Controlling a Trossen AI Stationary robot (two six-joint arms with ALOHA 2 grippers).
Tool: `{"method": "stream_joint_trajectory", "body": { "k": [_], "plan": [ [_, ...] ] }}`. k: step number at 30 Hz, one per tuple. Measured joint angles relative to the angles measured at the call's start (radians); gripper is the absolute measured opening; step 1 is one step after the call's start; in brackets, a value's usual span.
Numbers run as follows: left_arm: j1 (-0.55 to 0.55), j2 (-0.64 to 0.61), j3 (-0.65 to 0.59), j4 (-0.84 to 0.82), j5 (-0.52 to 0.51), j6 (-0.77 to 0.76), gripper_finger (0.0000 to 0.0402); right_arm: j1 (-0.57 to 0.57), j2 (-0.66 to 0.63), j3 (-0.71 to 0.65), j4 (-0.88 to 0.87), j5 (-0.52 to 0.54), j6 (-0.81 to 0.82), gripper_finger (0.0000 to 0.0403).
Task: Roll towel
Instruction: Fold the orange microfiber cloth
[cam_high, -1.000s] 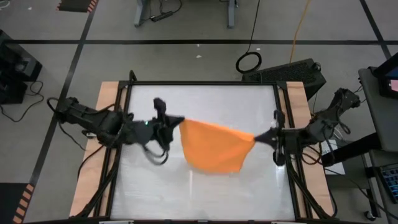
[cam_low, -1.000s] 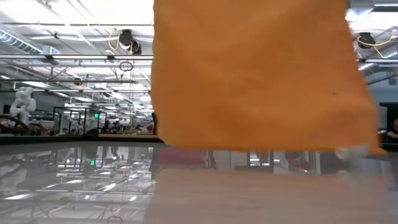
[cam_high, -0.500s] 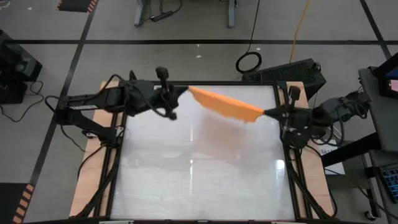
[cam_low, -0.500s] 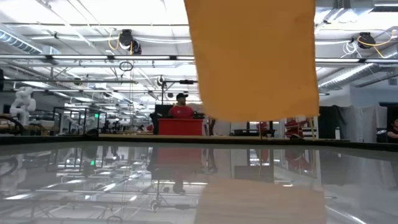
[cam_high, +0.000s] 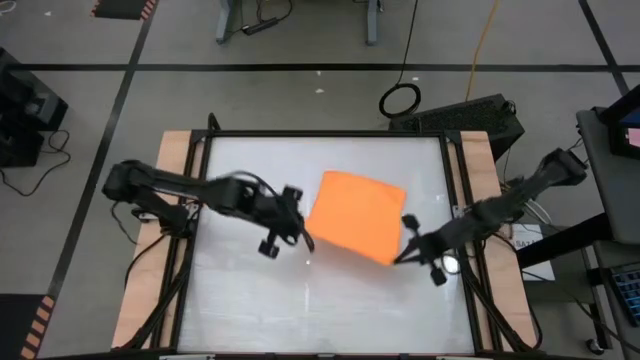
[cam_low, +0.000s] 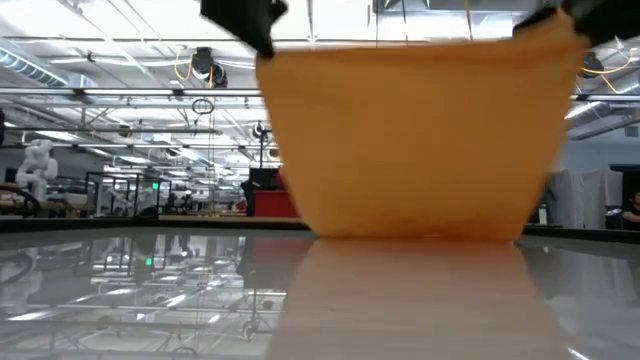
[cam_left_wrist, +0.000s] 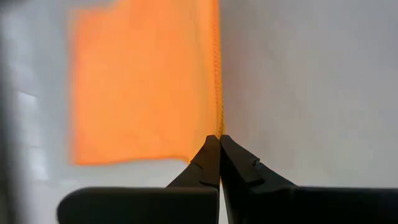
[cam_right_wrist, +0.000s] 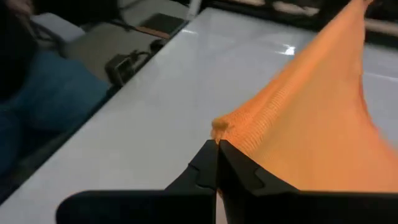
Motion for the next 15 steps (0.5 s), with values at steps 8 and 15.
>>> {"method": "stream_joint_trajectory", "body": {
  "k": [8,15],
  "plan": [
    [-0.102,0.165,-0.109,0.093,0.101,-0.112,0.0001,0.094,0.199,-0.226,0.513,0.04,0.181,0.0],
    [-0.147,0.251,-0.11,0.129,0.105,-0.114,0.0001,0.118,0.374,-0.224,0.67,0.02,0.249,0.0002]
  ]
}}
